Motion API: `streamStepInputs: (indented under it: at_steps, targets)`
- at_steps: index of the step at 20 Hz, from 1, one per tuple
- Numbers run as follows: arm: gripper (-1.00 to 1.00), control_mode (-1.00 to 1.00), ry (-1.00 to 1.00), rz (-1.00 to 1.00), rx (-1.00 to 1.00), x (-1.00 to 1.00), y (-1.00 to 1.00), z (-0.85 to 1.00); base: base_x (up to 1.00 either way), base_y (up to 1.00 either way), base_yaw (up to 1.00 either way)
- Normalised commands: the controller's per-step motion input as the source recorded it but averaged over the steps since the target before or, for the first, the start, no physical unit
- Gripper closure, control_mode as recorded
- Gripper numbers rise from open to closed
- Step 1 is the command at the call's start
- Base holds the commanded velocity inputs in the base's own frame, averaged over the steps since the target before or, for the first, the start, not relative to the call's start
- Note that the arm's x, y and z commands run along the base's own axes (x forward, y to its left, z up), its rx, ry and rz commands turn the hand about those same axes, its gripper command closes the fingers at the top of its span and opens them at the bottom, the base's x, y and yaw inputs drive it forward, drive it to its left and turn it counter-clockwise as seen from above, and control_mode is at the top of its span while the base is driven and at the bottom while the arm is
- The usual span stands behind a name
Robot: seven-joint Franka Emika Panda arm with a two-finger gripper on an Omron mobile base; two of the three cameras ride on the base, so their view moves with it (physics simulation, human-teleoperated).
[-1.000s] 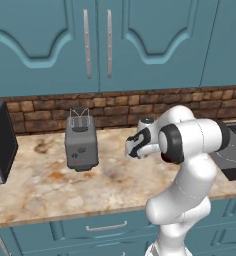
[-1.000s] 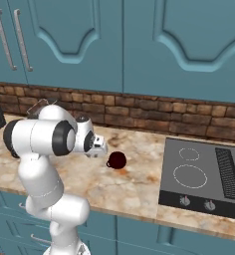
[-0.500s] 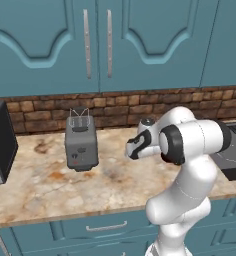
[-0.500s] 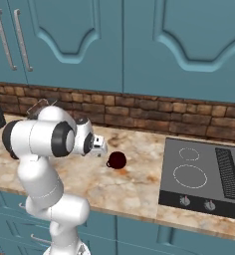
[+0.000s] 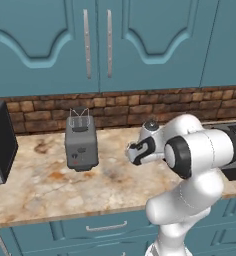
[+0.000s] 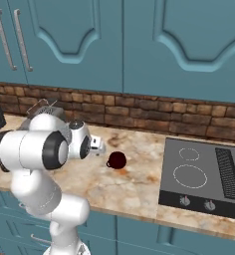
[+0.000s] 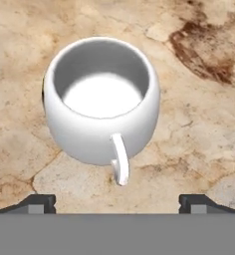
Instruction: Clear the mugs and bowl far away from the sink.
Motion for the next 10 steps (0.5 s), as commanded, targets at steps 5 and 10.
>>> streamStepInputs:
  at_steps: [5, 10]
  targets:
    - [-1.0, -1.0, -0.07, 0.0, 0.0, -0.47, 0.0, 0.22, 0.0, 0.0, 0.0]
    - [-1.0, -1.0, 0.0, -0.03, 0.0, -0.4, 0.0, 0.41, 0.0, 0.0, 0.0]
